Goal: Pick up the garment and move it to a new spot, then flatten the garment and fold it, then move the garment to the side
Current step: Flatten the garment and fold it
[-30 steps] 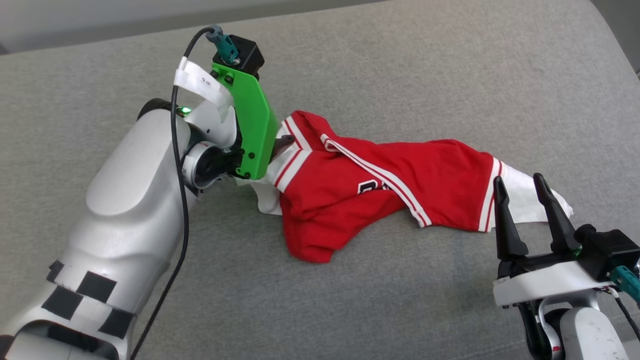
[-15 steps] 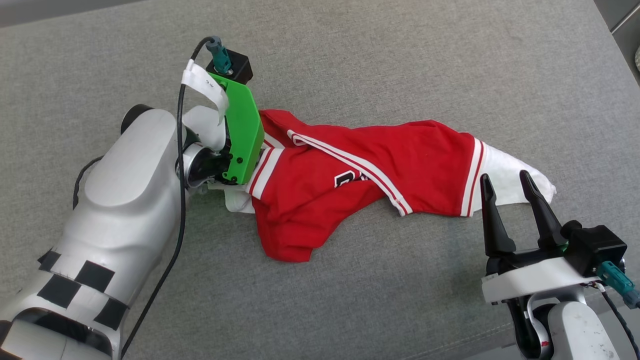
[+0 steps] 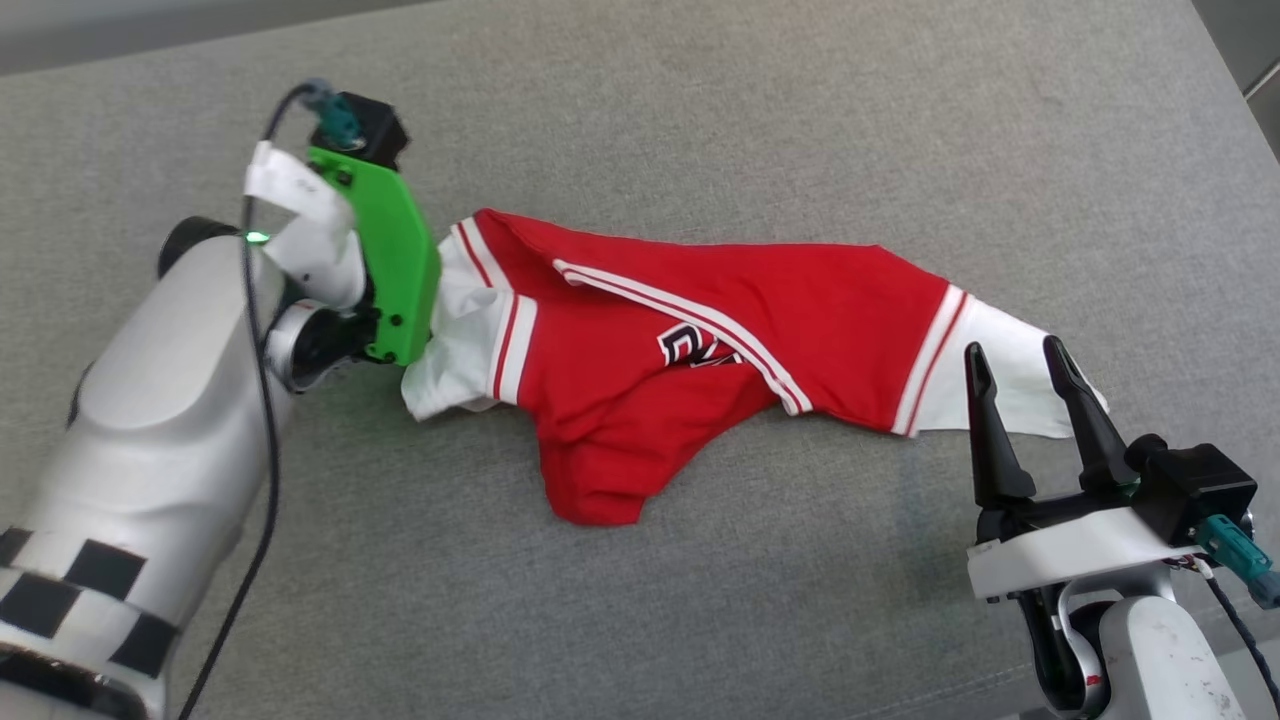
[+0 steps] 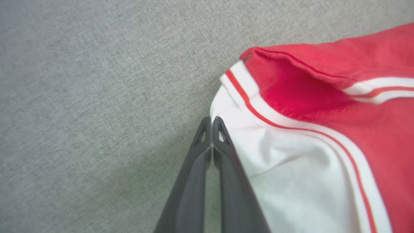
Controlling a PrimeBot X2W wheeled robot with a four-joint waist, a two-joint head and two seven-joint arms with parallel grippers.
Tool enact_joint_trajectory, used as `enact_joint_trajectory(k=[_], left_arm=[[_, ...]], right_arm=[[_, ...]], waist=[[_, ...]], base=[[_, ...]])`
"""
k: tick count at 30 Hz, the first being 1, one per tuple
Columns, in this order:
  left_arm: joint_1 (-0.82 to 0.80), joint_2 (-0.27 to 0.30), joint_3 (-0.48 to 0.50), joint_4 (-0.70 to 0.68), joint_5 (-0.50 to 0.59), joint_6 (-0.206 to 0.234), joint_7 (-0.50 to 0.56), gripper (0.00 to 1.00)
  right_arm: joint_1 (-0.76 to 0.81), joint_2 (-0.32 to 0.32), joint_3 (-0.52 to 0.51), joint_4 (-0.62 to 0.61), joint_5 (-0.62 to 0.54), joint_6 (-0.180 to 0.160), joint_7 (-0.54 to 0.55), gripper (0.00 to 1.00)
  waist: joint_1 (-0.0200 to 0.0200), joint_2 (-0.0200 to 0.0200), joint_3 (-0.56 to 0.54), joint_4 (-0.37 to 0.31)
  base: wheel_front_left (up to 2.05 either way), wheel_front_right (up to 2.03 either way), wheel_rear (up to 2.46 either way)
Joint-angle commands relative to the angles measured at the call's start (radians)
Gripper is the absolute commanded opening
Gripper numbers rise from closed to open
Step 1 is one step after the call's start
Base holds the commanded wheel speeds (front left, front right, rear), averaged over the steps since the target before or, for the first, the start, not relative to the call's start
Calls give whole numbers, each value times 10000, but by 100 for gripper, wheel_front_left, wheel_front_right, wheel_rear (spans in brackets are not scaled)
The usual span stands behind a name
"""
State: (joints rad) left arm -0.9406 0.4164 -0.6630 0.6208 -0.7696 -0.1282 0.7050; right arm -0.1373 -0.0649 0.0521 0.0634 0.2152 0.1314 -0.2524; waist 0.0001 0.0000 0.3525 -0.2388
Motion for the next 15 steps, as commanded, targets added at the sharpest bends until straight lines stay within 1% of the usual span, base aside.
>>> enact_joint_trajectory(k=[1, 5, 8, 12, 15], left_arm=[[242, 277, 146, -78, -121, -24, -251, 0], [500, 944, 407, -446, -134, -24, -808, 0], [710, 1307, 670, -797, -326, 7, -953, 0], [961, 1824, 846, -1415, -394, 159, -885, 0], [1079, 2113, 970, -1844, -323, 379, -988, 0]], right_arm=[[-52, -23, -45, 14, -63, -7, -86, 100], [111, -71, -104, 21, -99, -7, -71, 100], [238, -113, -160, 20, -96, -7, -29, 100], [330, -138, -136, -44, -112, -7, 70, 100], [268, -146, -66, -131, -129, -7, 144, 100]], waist=[[-1, 0, -425, 321], [-1, 0, -809, 670], [-1, 0, -1000, 963], [-1, 0, -1075, 1276], [-1, 0, -958, 1384]], base=[[0, 0, 0], [0, 0, 0], [0, 0, 0], [0, 0, 0], [0, 0, 0]])
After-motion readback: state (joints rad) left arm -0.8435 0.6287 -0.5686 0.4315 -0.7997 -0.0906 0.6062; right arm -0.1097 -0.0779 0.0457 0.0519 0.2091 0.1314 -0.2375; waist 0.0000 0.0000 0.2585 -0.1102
